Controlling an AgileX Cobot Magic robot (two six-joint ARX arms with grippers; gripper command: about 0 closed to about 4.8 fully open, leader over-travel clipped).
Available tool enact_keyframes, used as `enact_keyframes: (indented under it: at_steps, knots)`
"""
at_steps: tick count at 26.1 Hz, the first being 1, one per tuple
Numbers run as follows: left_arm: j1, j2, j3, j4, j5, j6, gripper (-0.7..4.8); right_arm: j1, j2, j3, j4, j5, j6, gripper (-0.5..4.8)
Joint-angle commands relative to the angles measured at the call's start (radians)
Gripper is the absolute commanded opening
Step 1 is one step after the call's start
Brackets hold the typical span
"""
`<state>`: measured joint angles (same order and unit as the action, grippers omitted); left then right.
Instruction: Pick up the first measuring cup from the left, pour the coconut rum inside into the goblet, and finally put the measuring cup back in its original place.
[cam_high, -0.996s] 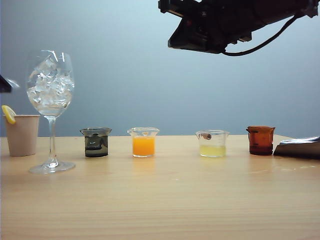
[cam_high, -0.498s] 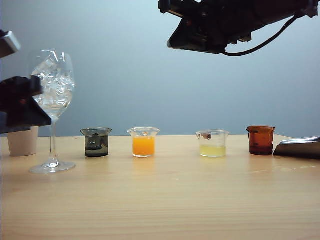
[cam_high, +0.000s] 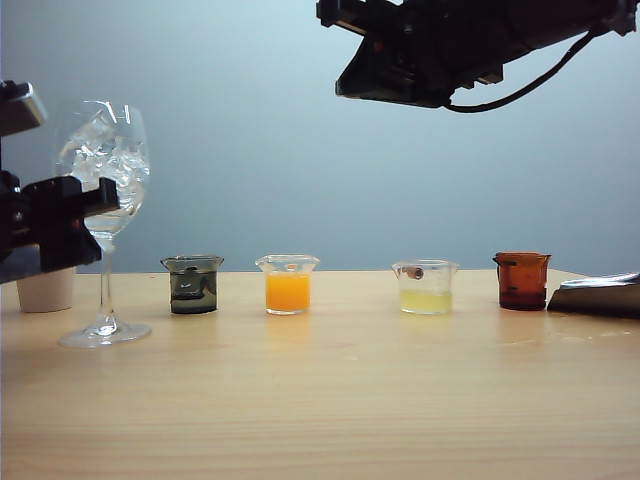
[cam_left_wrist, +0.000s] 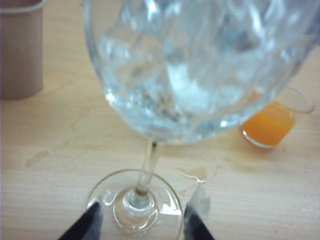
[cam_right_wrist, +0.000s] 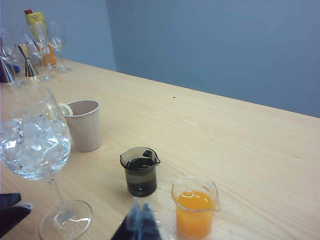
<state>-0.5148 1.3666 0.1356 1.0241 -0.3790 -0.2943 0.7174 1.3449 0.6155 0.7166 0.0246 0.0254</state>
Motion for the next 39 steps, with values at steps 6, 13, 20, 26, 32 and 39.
enact_keyframes:
  at_steps: [6,13,20,26,32,39]
  knots:
    - [0.001,-0.002,0.002,0.017,0.026,0.001,2.09,0.002,0.117,0.009,0.069,-0.010,0.001,-0.04]
    - [0.001,-0.002,0.002,0.018,0.069,0.056,2.06,0.016,0.367,0.096,0.212,-0.054,0.001,-0.04]
    - [0.001,-0.002,-0.001,0.018,0.088,0.060,1.15,0.034,0.543,0.232,0.221,-0.084,0.001,-0.04]
    - [0.002,-0.002,-0.001,0.018,0.087,0.108,-0.06,0.040,0.663,0.343,0.228,-0.109,0.001,-0.04]
    - [0.002,-0.002,-0.002,0.023,0.087,0.118,-0.05,0.044,0.758,0.431,0.222,-0.090,0.001,-0.04]
    - [0.002,-0.003,-0.007,0.048,0.088,0.095,-0.06,0.066,0.788,0.452,0.194,-0.090,0.000,-0.04]
